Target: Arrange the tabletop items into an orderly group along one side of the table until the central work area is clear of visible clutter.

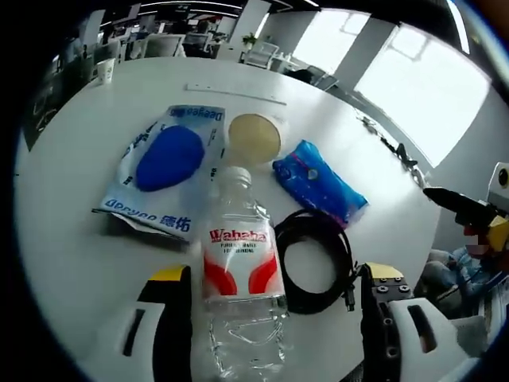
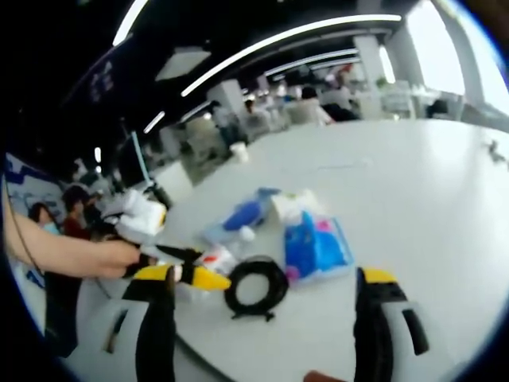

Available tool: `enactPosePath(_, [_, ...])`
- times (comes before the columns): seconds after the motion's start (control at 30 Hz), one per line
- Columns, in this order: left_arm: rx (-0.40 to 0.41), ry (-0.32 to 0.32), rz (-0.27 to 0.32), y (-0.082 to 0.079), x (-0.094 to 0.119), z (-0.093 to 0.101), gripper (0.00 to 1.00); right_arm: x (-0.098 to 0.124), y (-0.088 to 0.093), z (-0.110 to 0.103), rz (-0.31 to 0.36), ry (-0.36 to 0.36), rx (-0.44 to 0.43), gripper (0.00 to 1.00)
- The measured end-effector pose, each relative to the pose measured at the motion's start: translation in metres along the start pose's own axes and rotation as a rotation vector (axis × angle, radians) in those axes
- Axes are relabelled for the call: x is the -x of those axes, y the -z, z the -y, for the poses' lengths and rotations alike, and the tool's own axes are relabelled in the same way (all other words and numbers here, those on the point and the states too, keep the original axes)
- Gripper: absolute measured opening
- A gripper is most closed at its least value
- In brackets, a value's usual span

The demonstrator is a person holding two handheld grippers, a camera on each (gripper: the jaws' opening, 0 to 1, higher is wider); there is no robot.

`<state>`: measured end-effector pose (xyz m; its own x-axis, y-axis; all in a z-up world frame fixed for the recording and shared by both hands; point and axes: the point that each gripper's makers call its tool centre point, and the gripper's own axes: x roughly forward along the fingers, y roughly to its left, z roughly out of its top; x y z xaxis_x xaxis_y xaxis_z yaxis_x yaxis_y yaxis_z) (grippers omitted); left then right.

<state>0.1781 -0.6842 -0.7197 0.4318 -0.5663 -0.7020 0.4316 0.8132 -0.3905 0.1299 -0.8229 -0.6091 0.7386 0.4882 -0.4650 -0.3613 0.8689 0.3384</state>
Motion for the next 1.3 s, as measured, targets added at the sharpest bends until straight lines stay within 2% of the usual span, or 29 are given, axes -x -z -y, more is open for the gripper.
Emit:
enactPosePath(0.4, [0.019,-0.001,-0.008,0.0,-0.005,0.001,0.83,0.002,0.002,0.0,0.003,0.007,-0.011,0.92])
enactPosePath(0.73, [-0.008,-0.022,-0.031,-0.001,-0.008,-0.001,0.81,0.001,0.004,-0.002,0.007,0.007,-0.022,0.92])
enactPosePath(0.93, [0.028,-0.033,-0.016,-0.004,-0.009,-0.004,0.75,0.002,0.004,-0.002,0.015,0.009,-0.029,0.92])
enactPosePath(1.3, [-0.018,-0.097,-0.026,-0.002,-0.009,-0.015,0.59,0.004,0.008,-0.001,0.016,0.011,-0.053,0.92])
